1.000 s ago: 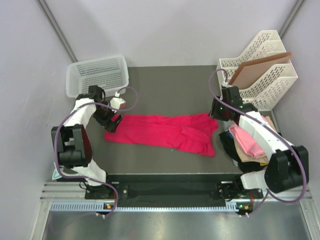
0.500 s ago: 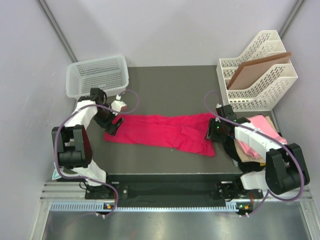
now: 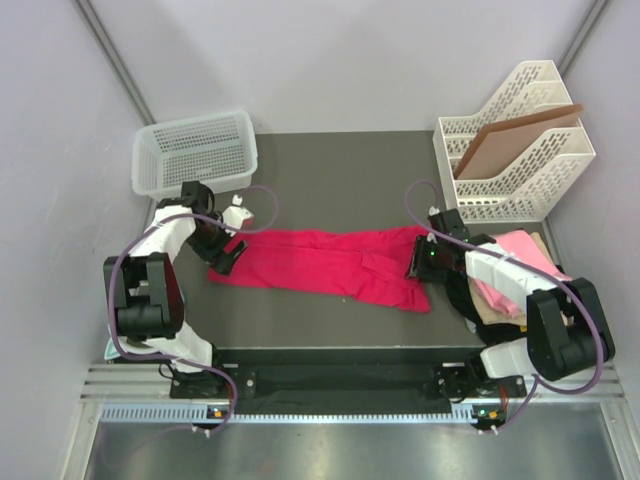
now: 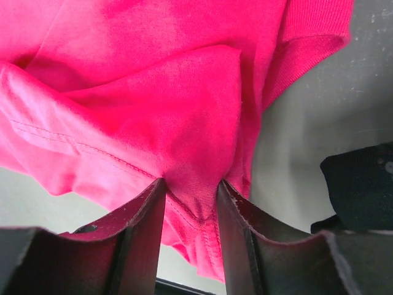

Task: Fold and stack the t-shirts
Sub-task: Fold the other side of the tshirt into a rectangle

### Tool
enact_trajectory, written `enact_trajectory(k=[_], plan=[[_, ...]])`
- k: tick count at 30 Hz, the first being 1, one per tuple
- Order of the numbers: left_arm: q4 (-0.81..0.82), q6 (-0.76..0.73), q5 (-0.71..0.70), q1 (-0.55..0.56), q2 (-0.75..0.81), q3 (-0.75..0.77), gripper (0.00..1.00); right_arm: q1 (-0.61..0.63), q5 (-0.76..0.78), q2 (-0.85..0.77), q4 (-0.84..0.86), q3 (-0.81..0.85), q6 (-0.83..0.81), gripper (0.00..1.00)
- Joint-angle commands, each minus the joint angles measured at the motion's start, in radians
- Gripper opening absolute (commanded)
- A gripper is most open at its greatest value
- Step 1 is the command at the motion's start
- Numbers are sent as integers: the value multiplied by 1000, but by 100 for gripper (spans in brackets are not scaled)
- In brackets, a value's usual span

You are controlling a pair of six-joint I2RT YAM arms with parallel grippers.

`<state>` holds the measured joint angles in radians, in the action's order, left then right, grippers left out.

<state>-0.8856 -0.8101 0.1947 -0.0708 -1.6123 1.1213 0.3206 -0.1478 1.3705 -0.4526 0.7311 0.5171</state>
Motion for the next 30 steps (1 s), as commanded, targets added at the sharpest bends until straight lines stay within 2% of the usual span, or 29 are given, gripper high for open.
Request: enact_trajectory(k=[1, 24, 27, 30], plan=[[33, -15, -8, 0, 46, -29, 96, 15, 19, 7, 26, 50, -11, 38], [51, -35, -41, 0, 74, -92, 96, 12, 97, 73, -6, 136, -68, 35], [50, -37, -44, 0, 78, -98, 96, 11, 106, 84, -6, 149, -69, 28], [48, -40, -46, 0, 80, -101, 96, 11, 119, 82, -26, 178, -75, 27]])
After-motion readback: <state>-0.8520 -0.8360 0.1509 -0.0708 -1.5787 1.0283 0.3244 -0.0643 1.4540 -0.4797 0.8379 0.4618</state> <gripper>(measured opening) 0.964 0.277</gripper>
